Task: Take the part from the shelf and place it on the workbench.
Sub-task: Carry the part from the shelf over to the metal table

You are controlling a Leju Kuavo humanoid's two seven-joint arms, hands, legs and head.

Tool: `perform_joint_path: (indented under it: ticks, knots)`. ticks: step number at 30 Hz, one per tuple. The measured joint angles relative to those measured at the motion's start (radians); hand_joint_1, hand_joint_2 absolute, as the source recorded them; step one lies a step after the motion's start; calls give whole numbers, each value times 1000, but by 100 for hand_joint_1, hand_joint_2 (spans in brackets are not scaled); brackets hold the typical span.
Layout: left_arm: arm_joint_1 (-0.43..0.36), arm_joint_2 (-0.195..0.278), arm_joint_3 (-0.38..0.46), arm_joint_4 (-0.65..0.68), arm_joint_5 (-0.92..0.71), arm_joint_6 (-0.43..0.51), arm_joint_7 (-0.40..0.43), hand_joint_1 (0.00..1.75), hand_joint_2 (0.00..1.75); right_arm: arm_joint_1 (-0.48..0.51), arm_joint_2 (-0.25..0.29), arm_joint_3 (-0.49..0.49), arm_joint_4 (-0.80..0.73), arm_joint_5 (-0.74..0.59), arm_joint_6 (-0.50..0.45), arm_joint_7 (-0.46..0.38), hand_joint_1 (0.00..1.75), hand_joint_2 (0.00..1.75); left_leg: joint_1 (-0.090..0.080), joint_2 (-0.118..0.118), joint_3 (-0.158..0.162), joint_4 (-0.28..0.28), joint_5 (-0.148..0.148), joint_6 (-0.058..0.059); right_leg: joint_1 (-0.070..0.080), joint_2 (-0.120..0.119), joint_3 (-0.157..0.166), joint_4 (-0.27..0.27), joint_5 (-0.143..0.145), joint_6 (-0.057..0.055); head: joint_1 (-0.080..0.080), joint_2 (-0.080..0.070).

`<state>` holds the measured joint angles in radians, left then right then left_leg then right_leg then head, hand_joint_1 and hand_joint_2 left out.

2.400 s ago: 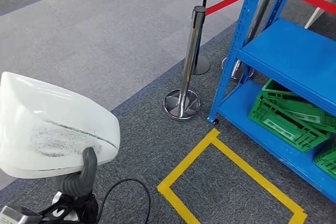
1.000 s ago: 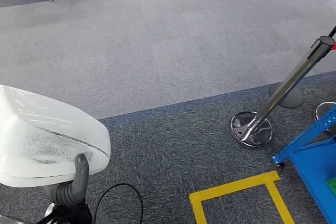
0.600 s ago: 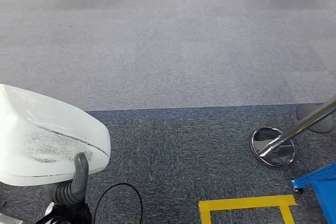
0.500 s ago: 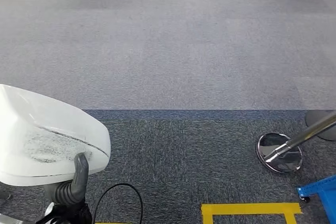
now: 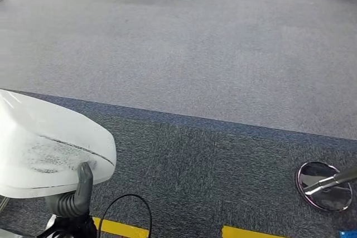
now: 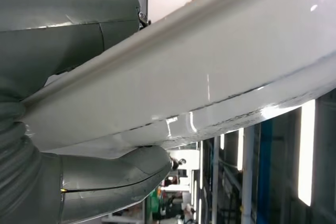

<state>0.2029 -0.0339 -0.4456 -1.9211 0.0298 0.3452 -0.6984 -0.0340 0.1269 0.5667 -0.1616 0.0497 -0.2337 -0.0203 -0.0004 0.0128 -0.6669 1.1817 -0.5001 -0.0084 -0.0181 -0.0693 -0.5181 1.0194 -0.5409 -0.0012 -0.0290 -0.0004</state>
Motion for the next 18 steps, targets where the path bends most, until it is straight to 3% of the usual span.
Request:
perform_joint_path:
  ticks: [2, 3, 4, 6, 8, 10, 11, 12, 13, 14, 16, 18]
  knots:
    - [-3, 0, 0, 0, -2, -1, 2, 175, 175, -1, 2, 0, 0, 1, 0, -2, 0, 0, -14, 52, 58, -115, 36, 15, 5, -21, 8, 1, -9, 9, 0, 0]
    - [-4, 0, 0, 0, -3, -2, 3, 175, 175, -2, 3, 0, 0, 1, 0, -2, 0, 0, -20, 69, 69, -140, 37, 21, 7, -31, 10, 0, -12, 15, 0, 0]
    - [-5, 0, 0, 0, -5, -3, 4, 175, 175, -2, 3, 1, 0, 2, 0, -3, 0, 0, -24, 69, 69, -145, 32, 24, 9, -43, 13, -1, -15, 20, -1, 0]
    - [-4, 0, 0, 0, -9, -3, 4, 175, 175, -5, 4, 1, -1, 4, -1, -3, 0, 0, -20, 43, 70, -154, 35, 30, 9, -55, 22, -4, -23, 28, 0, 0]
    - [-5, -1, 0, 0, -15, -2, 4, 175, 175, -8, 5, 1, -1, 4, -1, -4, 0, 0, -12, 19, 76, -165, 40, 39, 8, -11, 5, 41, -56, 35, 5, 0]
    - [-8, -2, 0, 1, -18, -1, 3, 175, 175, -9, 5, 1, -2, 3, -1, -5, 0, 0, -9, -5, 79, -168, 40, 45, 6, 48, -59, 167, -115, 37, 12, 0]
    - [-8, -2, -1, 2, -19, 0, 4, 175, 175, -9, 5, 1, -2, 3, -1, -5, 0, 0, -9, -19, 79, -168, 40, 46, 7, 61, -97, 232, -135, 38, 14, 0]
    - [-8, -2, -1, 3, -19, 0, 4, 175, 175, -8, 5, 1, -2, 2, -1, -5, 0, 0, -10, -33, 80, -167, 39, 47, 7, 66, -124, 271, -139, 38, 14, 0]
    - [-8, -2, -1, 4, -19, 0, 4, 175, 175, -8, 5, 1, -2, 1, -1, -6, 0, 0, -10, -48, 81, -167, 39, 47, 7, 68, -133, 271, -120, 38, 14, 0]
    - [-8, -2, -1, 5, -19, 0, 4, 175, 175, -9, 5, 1, -2, 1, -1, -6, 0, 0, -9, -63, 83, -166, 38, 46, 6, 72, -123, 230, -82, 37, 14, 0]
    - [-9, -2, -1, 6, -20, 0, 3, 175, 175, -10, 5, 1, -2, -1, 0, -6, 0, 0, -9, -92, 85, -161, 34, 40, 1, 111, -75, 95, -3, 36, 14, 0]
    - [-13, -2, -1, 6, -23, -2, 1, 175, 175, -9, 4, 1, -1, -2, 0, -7, 0, 0, -7, -116, 80, -155, 33, 31, -3, 152, -36, 15, 20, 34, 14, 0]
